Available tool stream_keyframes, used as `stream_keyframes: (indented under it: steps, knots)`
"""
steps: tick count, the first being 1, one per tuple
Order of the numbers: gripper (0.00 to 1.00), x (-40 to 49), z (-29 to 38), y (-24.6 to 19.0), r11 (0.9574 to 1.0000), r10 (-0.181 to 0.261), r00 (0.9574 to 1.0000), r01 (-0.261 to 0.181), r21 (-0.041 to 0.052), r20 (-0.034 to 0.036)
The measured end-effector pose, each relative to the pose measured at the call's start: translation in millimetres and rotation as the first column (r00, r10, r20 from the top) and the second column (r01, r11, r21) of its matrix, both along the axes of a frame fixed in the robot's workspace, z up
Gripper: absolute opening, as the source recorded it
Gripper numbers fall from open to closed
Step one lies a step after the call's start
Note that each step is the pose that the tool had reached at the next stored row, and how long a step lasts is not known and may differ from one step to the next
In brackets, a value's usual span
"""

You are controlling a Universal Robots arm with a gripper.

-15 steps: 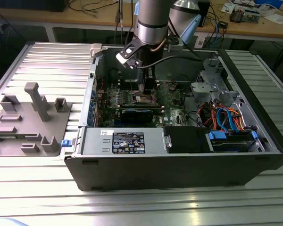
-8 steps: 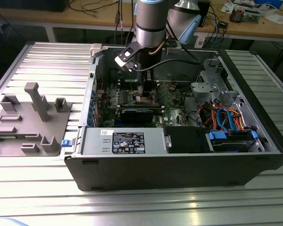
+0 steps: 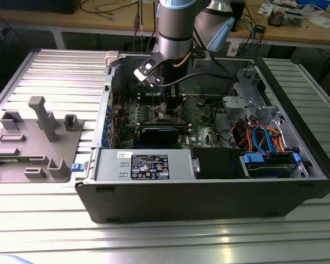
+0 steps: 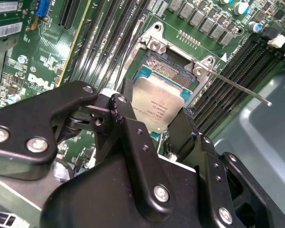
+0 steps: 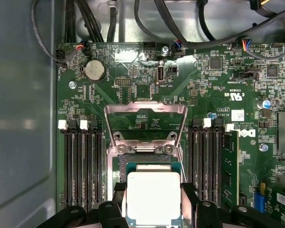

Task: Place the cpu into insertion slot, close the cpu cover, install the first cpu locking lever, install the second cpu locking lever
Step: 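Place the cpu into insertion slot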

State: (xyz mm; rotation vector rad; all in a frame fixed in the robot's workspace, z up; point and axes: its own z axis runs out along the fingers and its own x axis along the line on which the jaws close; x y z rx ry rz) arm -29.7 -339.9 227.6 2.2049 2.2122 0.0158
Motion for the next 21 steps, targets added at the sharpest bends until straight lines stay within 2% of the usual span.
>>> stream_keyframes:
  steps: [5, 16, 21]
  knots:
    - [0.54, -2.5, -6.3, 0.0, 1.0000, 0.003, 1.0000, -0.003, 0.0011, 0.0001]
    - [0.54, -3.3, -14.7, 1.8, 1.0000, -0.003, 1.0000, 0.003, 0.0010, 0.0003]
    - [0.54, -3.4, -20.7, 1.9, 1.0000, -0.003, 1.0000, 0.003, 0.0011, 0.0003]
